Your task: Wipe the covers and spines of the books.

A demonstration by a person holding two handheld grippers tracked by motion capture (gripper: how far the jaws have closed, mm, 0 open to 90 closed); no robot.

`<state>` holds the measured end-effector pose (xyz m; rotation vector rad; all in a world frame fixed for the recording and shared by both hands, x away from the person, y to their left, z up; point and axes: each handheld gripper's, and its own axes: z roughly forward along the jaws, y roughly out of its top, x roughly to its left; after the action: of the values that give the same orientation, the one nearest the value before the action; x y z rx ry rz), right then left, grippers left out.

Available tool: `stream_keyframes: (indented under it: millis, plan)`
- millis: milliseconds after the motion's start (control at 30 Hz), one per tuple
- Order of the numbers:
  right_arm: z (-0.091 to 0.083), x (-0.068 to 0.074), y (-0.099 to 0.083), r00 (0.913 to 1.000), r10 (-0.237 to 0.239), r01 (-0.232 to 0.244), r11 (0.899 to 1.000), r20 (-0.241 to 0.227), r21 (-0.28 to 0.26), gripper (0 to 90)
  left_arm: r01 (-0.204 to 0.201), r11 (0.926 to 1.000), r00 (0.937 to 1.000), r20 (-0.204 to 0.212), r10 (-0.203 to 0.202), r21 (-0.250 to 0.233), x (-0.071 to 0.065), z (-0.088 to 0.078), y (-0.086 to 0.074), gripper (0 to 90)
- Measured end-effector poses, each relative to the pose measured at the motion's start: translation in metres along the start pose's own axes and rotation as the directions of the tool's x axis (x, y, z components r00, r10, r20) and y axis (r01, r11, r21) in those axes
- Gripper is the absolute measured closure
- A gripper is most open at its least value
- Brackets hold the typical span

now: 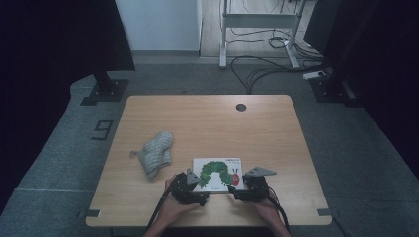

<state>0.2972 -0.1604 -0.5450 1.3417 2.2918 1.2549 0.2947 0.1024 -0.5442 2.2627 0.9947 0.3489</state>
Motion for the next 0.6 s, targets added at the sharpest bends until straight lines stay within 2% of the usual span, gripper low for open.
stream_keyframes:
  millis: [200,300,400,433,600]
  plan:
    - [-0.004,-0.001,0.004,0.9997,0.022,-0.022,0.999,-0.01,-0.023,23.7,0.008,0.9999,1.0,-0.003,-0.008,-0.011,0.0,0.0,-0.001,12.9]
    - [-0.011,0.0,0.009,0.999,0.036,-0.037,0.998,-0.026,-0.052,24.5,0.01,0.9999,0.9999,-0.004,-0.01,-0.012,0.0,0.0,-0.001,13.1]
    - [-0.014,0.0,0.011,0.9989,0.034,-0.037,0.997,-0.032,-0.069,24.8,0.019,0.9997,0.9998,-0.002,-0.019,-0.014,0.0,0.0,-0.001,13.6]
    - [-0.016,0.001,0.012,0.9989,0.031,-0.033,0.997,-0.035,-0.073,24.8,0.043,0.9988,0.999,0.009,-0.043,-0.022,0.001,-0.001,-0.001,13.9]
    - [-0.015,0.002,0.012,0.9993,0.023,-0.025,0.997,-0.029,-0.071,24.5,0.054,0.9982,0.9984,0.02,-0.054,-0.027,0.003,-0.001,-0.001,14.3]
